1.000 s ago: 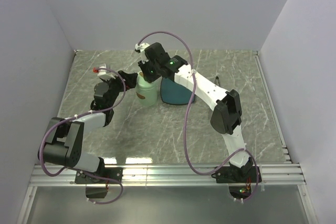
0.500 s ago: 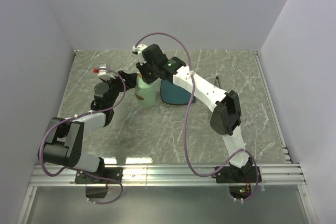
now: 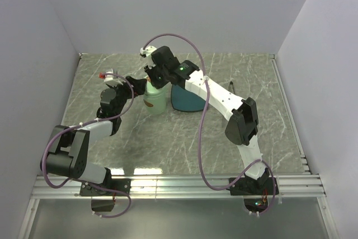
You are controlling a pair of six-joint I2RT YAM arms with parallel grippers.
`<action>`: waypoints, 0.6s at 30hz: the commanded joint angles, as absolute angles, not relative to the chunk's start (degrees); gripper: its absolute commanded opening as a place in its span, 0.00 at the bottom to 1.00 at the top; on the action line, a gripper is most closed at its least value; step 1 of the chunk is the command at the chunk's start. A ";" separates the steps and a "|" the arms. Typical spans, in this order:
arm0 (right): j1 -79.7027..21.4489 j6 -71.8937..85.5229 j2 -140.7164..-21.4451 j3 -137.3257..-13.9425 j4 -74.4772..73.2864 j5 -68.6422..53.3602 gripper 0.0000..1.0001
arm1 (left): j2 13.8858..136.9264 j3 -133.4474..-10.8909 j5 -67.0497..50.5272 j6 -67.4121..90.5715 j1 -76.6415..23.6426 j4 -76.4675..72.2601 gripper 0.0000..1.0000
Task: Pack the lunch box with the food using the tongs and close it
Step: Put the lid back on the lunch box
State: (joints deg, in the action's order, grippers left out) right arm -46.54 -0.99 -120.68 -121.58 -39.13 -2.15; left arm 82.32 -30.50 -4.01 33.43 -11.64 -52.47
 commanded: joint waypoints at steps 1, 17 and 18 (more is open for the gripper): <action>-47.02 -1.50 -118.65 -124.63 -38.14 -3.07 0.18 | 80.51 -30.15 -3.78 32.43 -11.95 -54.05 0.96; -46.76 1.67 -116.98 -122.87 -34.54 -5.01 0.19 | 78.05 -29.35 -3.60 32.61 -11.95 -53.70 0.96; -46.76 1.84 -117.24 -122.87 -34.63 -5.10 0.19 | 78.05 -29.27 -3.52 32.52 -12.04 -53.70 0.96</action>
State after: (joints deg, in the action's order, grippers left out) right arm -46.52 0.60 -120.68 -121.62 -37.65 -4.03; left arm 79.94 -29.80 -3.66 33.43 -11.70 -52.38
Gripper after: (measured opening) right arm 0.262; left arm 0.961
